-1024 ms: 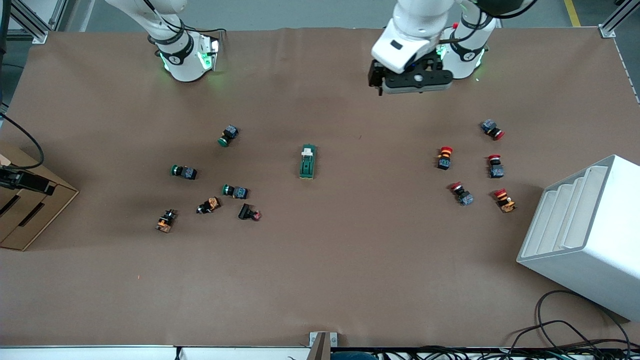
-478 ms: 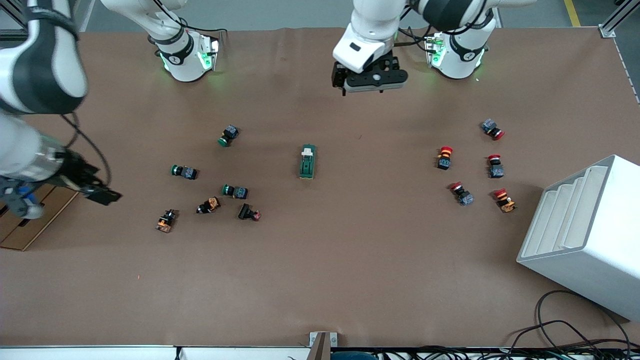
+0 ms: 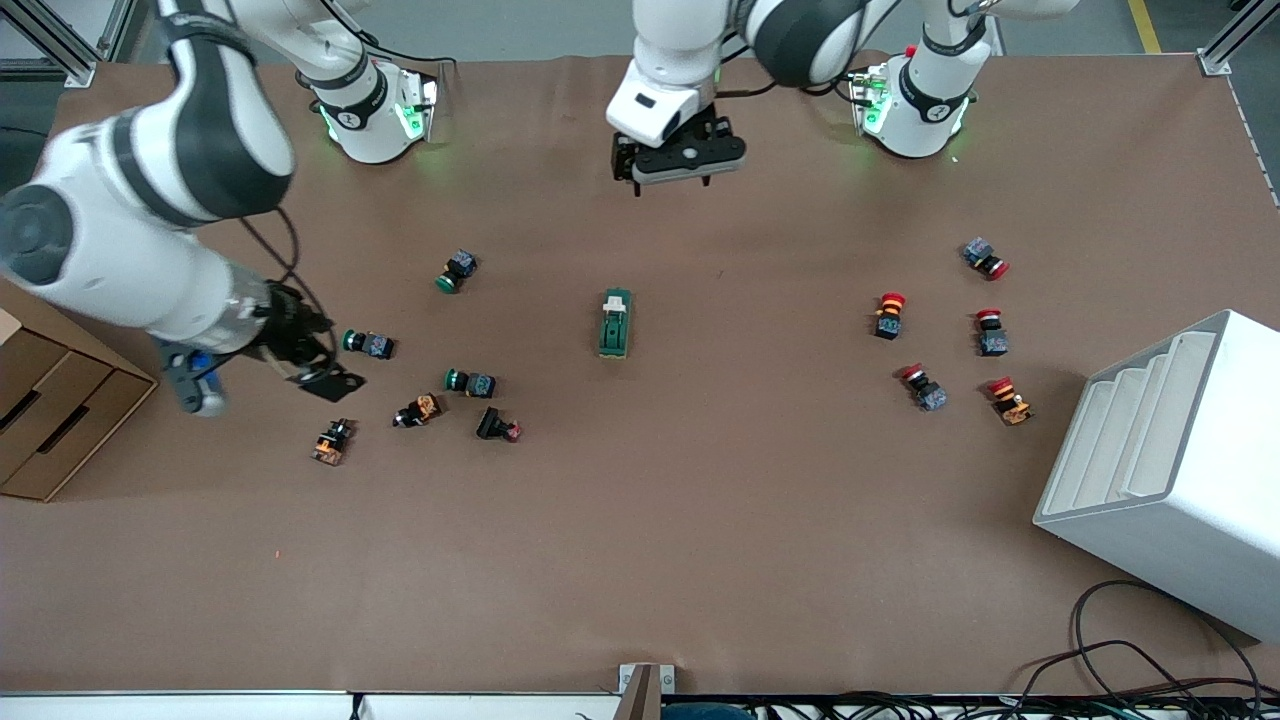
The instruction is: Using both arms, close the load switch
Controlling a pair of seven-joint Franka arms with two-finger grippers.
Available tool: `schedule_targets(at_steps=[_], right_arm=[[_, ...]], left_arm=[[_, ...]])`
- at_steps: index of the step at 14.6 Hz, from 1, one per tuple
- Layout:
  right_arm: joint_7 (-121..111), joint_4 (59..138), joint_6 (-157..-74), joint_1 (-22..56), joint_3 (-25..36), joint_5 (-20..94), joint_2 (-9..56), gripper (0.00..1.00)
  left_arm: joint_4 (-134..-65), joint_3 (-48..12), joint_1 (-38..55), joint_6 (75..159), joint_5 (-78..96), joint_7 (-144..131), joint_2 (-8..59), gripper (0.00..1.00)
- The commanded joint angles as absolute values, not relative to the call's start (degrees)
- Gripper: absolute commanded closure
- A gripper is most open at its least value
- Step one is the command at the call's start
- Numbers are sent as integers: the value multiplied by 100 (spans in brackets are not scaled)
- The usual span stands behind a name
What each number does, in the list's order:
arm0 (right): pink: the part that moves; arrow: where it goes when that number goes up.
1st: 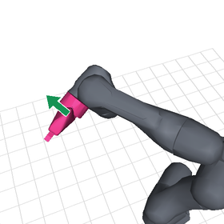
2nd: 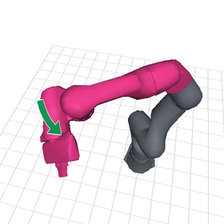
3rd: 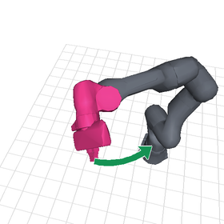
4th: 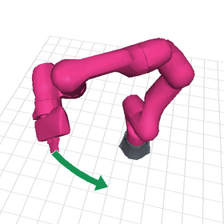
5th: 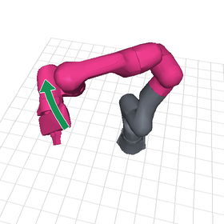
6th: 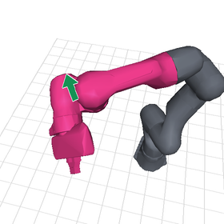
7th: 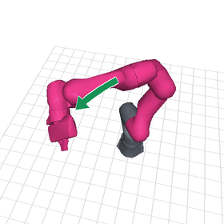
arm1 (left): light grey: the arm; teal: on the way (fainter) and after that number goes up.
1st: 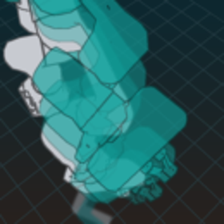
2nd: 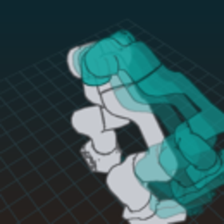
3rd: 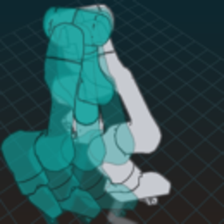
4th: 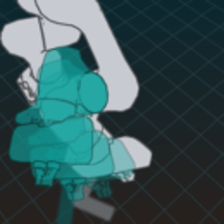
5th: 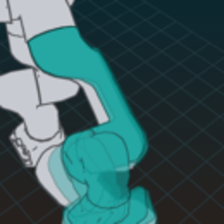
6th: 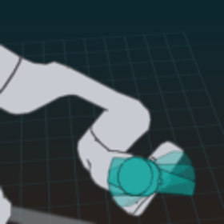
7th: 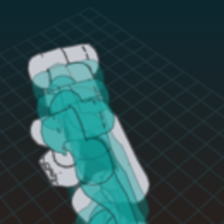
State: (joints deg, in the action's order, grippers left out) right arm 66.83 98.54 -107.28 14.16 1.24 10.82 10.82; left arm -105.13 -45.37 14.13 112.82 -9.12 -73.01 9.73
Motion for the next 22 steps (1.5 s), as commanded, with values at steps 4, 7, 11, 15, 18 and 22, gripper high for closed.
schedule_targets(at_steps=[4,7,11,15,18,22], right_arm=[[7663,11301,-12487,2056,185,1160,677,0],[7901,11373,-12866,2267,185,1160,825,0],[8172,11399,-13262,2487,185,1151,1089,0],[8235,11408,-13359,2522,185,1143,1195,0],[8497,11382,-13438,2636,185,1143,1309,0],[8762,11347,-13667,2979,185,1151,1573,0]], left_arm=[[-10424,-4544,2319,11443,-2608,-9120,2055,0],[-10406,-4526,2715,11496,-3504,-10157,2591,0],[-10424,-4526,3172,11522,-5111,-11502,3408,0],[-10450,-4491,3444,11505,-6229,-12347,3919,0],[-10511,-4421,3612,11443,-7116,-13058,4218,0],[-10933,-3904,3998,11443,-8452,-13849,4271,0]])
